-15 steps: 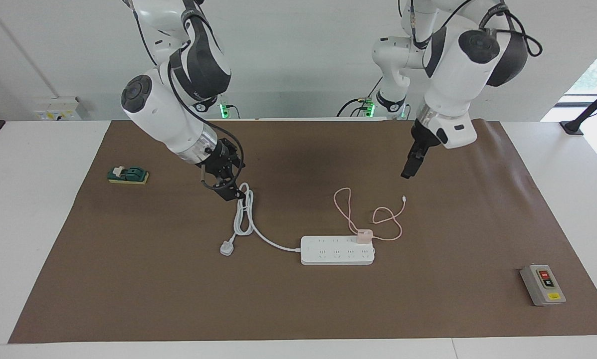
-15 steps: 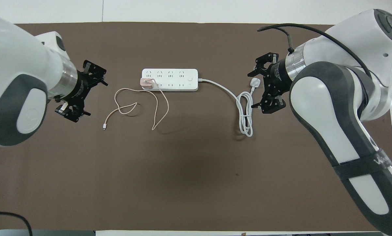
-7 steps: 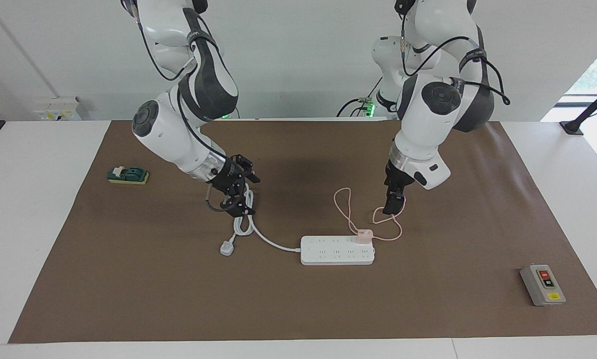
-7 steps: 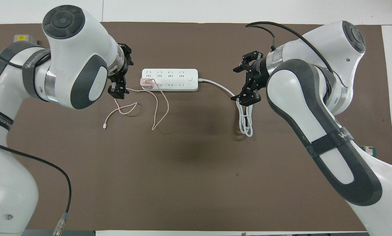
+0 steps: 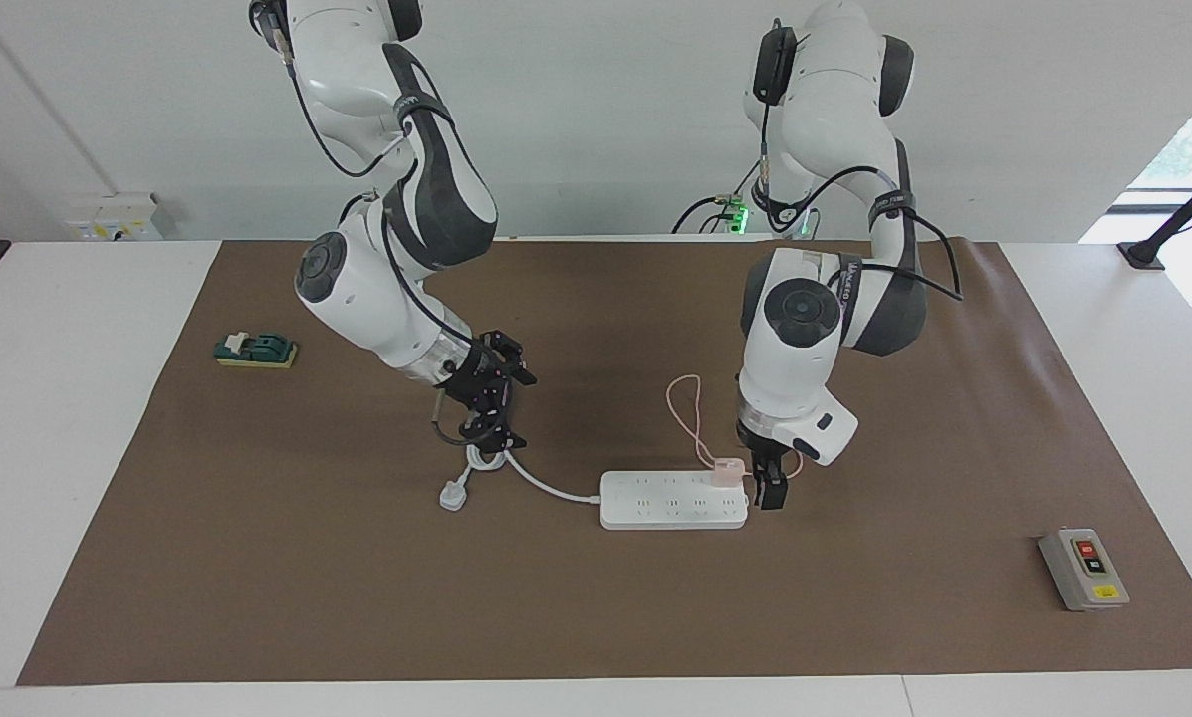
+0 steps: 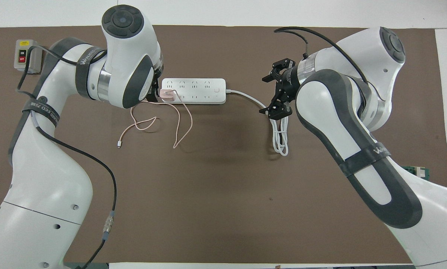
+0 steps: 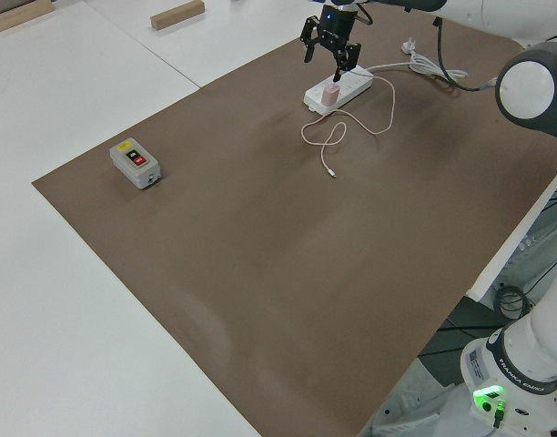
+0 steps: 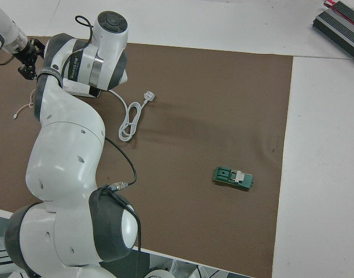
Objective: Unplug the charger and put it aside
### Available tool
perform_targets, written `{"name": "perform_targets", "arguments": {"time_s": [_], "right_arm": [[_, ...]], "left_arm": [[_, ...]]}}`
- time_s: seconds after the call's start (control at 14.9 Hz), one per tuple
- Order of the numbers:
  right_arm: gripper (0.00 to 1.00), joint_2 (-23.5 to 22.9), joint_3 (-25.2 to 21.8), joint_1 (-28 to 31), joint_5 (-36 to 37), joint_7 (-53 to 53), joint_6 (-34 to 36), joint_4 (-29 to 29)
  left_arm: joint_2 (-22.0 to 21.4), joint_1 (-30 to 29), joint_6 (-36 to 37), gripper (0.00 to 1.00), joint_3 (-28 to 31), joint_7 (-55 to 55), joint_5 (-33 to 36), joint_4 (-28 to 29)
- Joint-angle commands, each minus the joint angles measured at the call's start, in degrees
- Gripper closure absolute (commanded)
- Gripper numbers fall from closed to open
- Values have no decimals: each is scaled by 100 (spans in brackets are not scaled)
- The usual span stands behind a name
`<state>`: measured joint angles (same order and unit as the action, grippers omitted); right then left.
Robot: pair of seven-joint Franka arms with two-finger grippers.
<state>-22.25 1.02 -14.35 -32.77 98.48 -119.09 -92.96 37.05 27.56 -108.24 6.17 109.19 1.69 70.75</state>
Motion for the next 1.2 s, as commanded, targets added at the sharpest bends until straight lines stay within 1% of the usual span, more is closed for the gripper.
{"name": "perform_targets", "arguments": {"time_s": [0.0,0.2,0.4,0.67,0.87,1.0,1.14], "right_arm": [[0,-113,12,20,-220,-434,-123,6],[0,-122,12,-6,-335,-698,-132,-55],[0,-104,4,-128,-335,-1146,-159,-135],[0,-69,-5,-103,-265,-1244,157,-135],[0,-34,-23,-59,-256,-1262,403,-143],[0,19,-23,-112,-265,-1200,238,-379],[0,45,-14,-86,-308,-1261,202,-425]], "left_arm": [[109,65,146,0,130,77,-177,-203],[48,74,93,0,121,77,-327,78],[-75,83,-196,0,121,59,-380,420],[-295,162,-548,0,112,6,-380,992],[-313,162,-584,0,77,-20,-397,1046],[-313,171,-628,1,68,-29,-458,1081],[-365,180,-672,2,68,-38,-459,1168]]}}
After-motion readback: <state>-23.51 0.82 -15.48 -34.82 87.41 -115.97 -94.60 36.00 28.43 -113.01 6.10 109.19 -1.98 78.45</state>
